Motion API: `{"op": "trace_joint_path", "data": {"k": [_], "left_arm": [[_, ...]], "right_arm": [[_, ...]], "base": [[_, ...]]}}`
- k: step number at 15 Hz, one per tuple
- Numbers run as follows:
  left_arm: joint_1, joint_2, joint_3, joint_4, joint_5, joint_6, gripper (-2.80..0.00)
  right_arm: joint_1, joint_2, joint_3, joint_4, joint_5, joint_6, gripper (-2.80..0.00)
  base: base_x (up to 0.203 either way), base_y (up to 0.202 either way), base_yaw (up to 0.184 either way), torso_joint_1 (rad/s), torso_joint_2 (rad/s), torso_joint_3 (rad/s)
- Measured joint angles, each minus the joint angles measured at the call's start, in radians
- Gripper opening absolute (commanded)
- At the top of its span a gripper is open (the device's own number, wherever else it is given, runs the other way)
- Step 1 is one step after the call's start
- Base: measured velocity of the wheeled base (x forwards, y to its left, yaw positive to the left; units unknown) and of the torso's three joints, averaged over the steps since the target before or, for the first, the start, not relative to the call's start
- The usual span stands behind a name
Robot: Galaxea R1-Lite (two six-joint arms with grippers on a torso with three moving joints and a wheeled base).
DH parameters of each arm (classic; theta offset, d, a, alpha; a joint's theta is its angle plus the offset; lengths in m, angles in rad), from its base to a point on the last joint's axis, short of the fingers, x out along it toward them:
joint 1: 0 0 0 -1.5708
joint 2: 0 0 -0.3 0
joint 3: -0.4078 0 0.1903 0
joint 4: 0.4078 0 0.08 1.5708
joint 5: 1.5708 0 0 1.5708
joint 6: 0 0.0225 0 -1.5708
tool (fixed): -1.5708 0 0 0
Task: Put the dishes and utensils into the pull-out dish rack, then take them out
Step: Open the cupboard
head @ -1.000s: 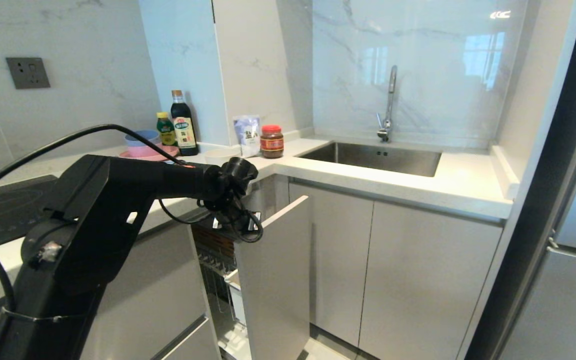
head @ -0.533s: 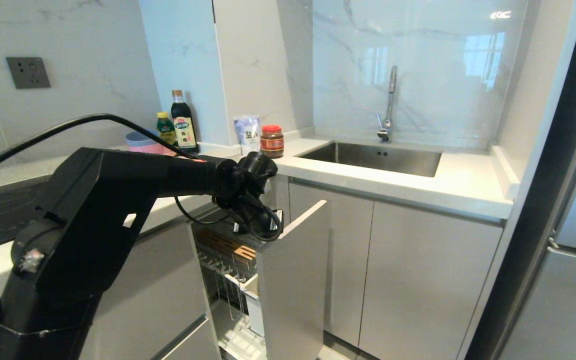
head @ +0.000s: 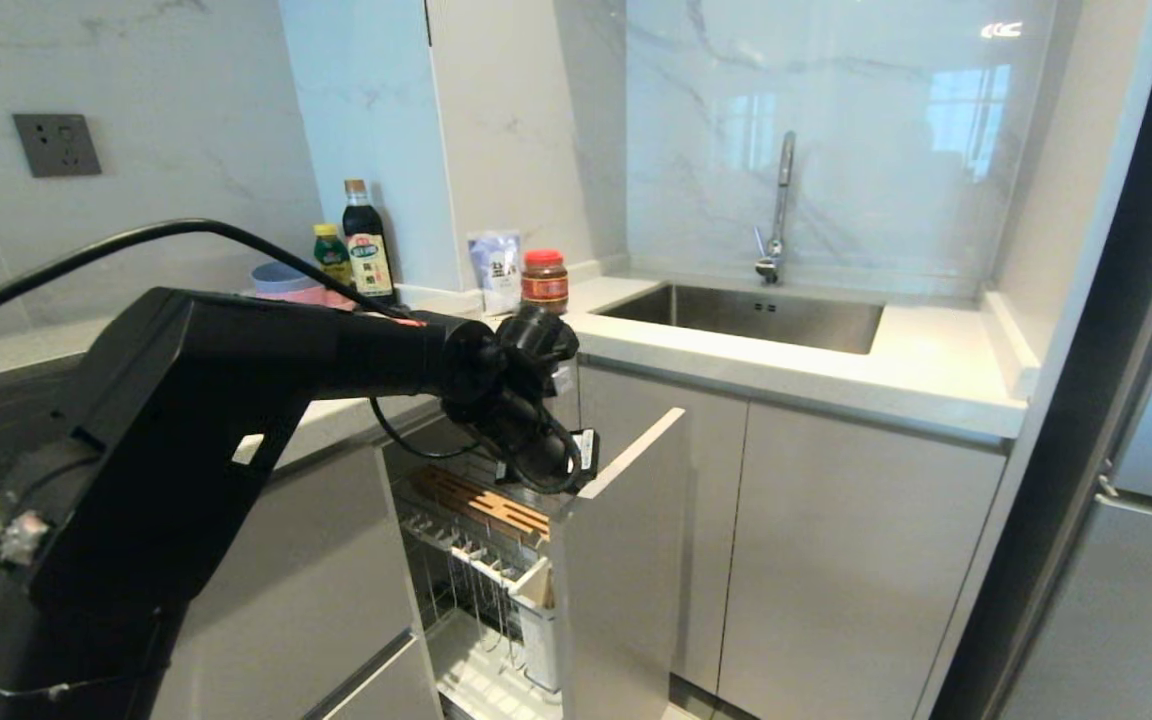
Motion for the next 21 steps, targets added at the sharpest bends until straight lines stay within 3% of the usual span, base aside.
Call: {"op": "trace_joint_path", "data": {"k": [10, 17, 21], "left_arm": [[-0.096, -0.041, 0.076, -0.008, -0.035, -0.017, -2.8], [-0.101, -0.055, 0.083, -0.008, -0.053, -0.017, -2.8], [-0.065, -0.107, 0.08, -0.011, -0.03, -0.014, -2.8]], "right_arm": [[0.0, 0.0, 0.0, 0.0, 0.0, 0.0, -2.8], [0.0, 0.0, 0.0, 0.0, 0.0, 0.0, -2.8], [0.0, 0.0, 0.0, 0.0, 0.0, 0.0, -2.8]], "base": [[0.0, 0.0, 0.0, 0.0, 0.0, 0.0], [0.0, 0.0, 0.0, 0.0, 0.0, 0.0], [0.0, 0.0, 0.0, 0.0, 0.0, 0.0]]}}
